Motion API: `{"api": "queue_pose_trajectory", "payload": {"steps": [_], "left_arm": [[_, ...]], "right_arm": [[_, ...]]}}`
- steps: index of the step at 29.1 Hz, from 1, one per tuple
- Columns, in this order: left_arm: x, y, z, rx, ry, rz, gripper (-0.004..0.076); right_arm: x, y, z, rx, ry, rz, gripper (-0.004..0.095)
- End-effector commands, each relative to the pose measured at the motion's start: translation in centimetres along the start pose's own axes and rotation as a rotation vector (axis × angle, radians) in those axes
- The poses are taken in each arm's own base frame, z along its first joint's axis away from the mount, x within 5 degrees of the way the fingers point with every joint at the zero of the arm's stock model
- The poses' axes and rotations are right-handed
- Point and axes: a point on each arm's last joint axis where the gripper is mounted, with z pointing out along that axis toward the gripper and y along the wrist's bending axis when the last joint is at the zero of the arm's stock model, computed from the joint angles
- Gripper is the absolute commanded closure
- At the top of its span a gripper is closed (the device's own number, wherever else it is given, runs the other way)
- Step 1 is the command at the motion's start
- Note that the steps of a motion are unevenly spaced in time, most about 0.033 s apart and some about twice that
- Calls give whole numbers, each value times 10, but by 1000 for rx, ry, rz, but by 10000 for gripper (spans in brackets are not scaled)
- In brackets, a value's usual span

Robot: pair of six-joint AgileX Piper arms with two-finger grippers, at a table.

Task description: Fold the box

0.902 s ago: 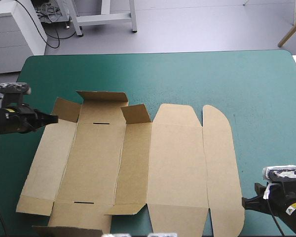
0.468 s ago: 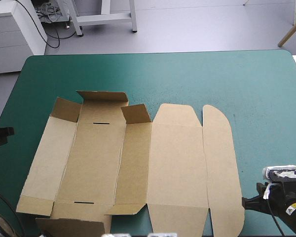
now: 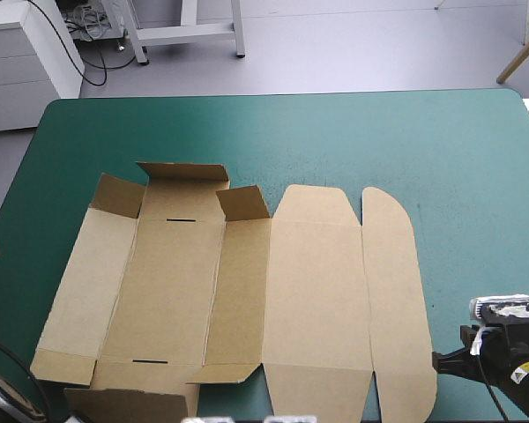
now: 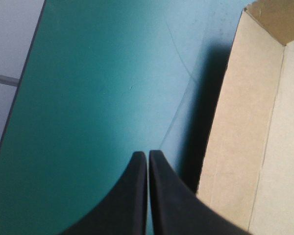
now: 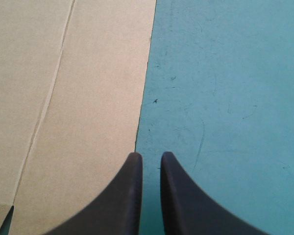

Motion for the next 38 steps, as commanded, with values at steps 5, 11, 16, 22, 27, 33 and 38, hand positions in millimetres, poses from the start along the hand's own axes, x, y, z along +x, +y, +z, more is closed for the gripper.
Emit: {"api": "queue_pose_trajectory", "payload": {"steps": [5, 11, 16, 22, 27, 33, 38], "left_arm": [[3, -5, -13, -18, 36, 44, 721], [9, 4, -14, -110, 112, 78, 655], [9, 4, -13, -107, 110, 73, 298], [7, 2, -12, -78, 81, -47, 116], [7, 2, -12, -77, 85, -22, 120], [17, 0, 3, -18, 120, 4, 138], [40, -7, 37, 148, 164, 21, 138]], "right_arm": [[-10, -1, -5, 11, -74, -1, 815], [-10, -1, -5, 11, -74, -1, 821], [-10, -1, -5, 11, -74, -1, 846], [-10, -1, -5, 11, -74, -1, 866], [-10, -1, -5, 11, -74, -1, 873], [-10, -1, -5, 11, -74, -1, 873], [-10, -1, -5, 11, -74, -1, 873]]}}
